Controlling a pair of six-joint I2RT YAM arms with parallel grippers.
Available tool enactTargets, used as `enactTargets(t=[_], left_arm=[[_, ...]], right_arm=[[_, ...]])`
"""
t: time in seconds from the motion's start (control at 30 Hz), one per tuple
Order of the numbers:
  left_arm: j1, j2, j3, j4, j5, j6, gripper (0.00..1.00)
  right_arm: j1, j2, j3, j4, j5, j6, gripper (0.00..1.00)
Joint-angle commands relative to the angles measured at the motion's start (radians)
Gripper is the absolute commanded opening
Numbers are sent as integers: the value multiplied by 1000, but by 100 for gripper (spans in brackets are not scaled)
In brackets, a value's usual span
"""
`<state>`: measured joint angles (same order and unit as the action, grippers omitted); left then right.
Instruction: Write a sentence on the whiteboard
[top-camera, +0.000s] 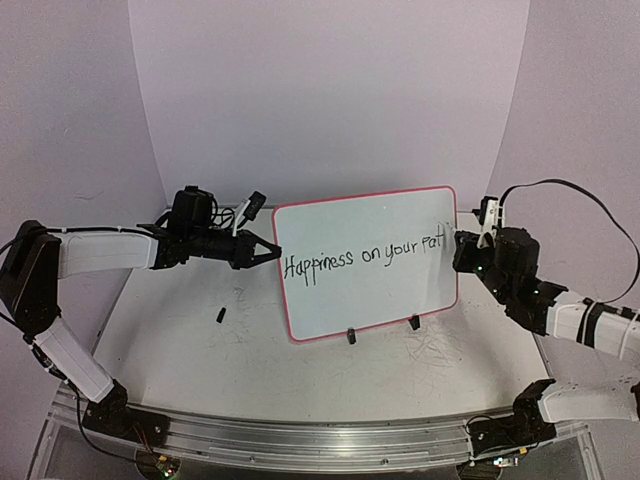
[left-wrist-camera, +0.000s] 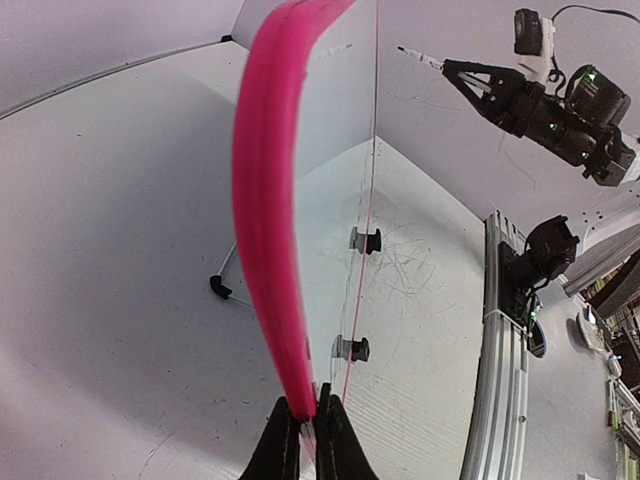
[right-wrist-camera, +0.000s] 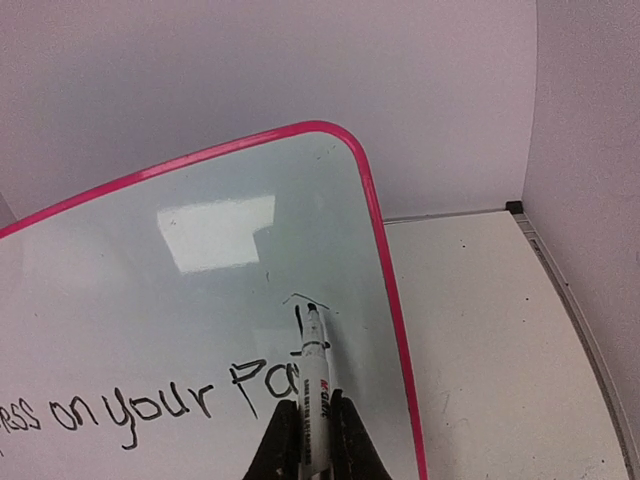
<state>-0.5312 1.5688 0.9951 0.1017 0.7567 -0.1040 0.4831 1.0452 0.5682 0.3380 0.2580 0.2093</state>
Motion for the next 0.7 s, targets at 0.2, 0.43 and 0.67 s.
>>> enactTargets(t=[0.2,0.43,0.67], left_arm=[[-21,-34,41,-22,26,41,0],[-21,-33,41,-24,30,43,0],[-21,-36,41,-26,27,43,0]], right_arm=[[-46,76,73,40,-61,-42,0],[-55,97,83,56,-53,-47,0],[-55,122,78,30,-49,-31,0]])
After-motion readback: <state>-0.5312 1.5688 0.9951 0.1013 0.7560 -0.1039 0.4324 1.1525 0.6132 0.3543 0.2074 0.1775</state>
